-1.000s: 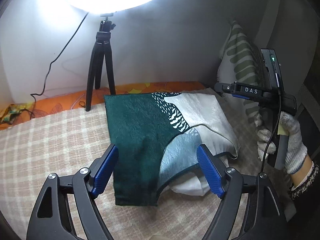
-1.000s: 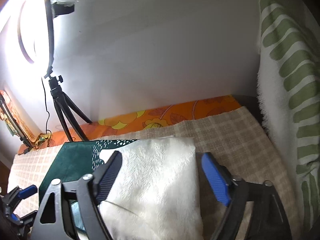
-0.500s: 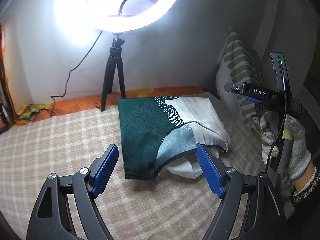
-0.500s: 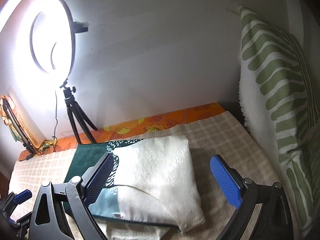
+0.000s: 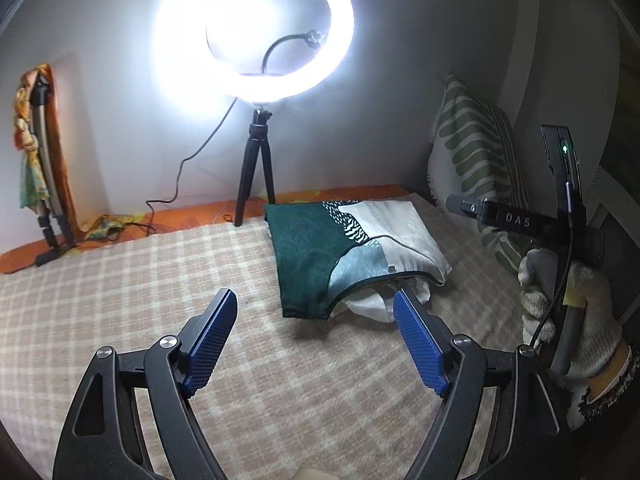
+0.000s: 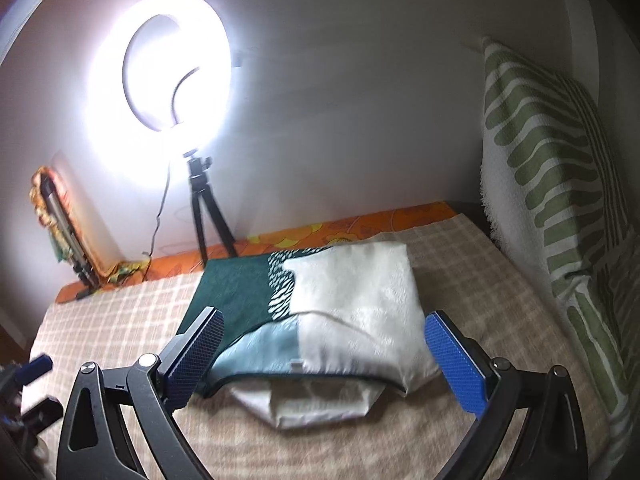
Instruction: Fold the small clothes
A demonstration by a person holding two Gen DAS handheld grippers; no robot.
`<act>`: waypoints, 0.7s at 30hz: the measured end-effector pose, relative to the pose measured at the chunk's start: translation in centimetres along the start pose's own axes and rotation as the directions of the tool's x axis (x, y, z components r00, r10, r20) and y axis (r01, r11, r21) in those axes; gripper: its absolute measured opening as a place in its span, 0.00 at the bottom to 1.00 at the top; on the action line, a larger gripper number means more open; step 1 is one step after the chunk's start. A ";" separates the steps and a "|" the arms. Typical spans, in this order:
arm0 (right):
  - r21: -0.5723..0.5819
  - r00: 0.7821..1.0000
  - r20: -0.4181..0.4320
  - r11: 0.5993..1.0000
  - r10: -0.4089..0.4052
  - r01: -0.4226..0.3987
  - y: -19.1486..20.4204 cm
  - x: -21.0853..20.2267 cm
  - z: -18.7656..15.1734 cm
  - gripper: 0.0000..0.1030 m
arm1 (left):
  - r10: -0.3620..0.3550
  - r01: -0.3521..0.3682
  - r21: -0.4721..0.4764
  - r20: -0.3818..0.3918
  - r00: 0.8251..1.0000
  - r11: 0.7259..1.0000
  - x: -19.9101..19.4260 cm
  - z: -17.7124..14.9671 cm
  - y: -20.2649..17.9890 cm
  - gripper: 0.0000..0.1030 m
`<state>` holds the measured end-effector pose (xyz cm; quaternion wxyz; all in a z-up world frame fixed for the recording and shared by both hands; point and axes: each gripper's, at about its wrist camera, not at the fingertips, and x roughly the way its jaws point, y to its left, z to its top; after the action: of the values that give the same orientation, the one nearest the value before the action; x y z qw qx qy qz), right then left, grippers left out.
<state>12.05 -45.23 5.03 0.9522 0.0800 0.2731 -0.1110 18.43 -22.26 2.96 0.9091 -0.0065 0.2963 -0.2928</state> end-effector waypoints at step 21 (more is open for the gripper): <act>-0.038 0.999 0.030 0.999 -0.024 0.025 8.1 -7.4 -10.0 1.00 | 0.104 -0.106 0.044 0.043 0.994 0.993 -7.9 -7.2 1.6 0.84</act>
<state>2.96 -34.07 1.43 0.9561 0.0569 0.2621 -0.1184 10.20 -15.52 0.93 0.9291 0.0239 0.2707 -0.2510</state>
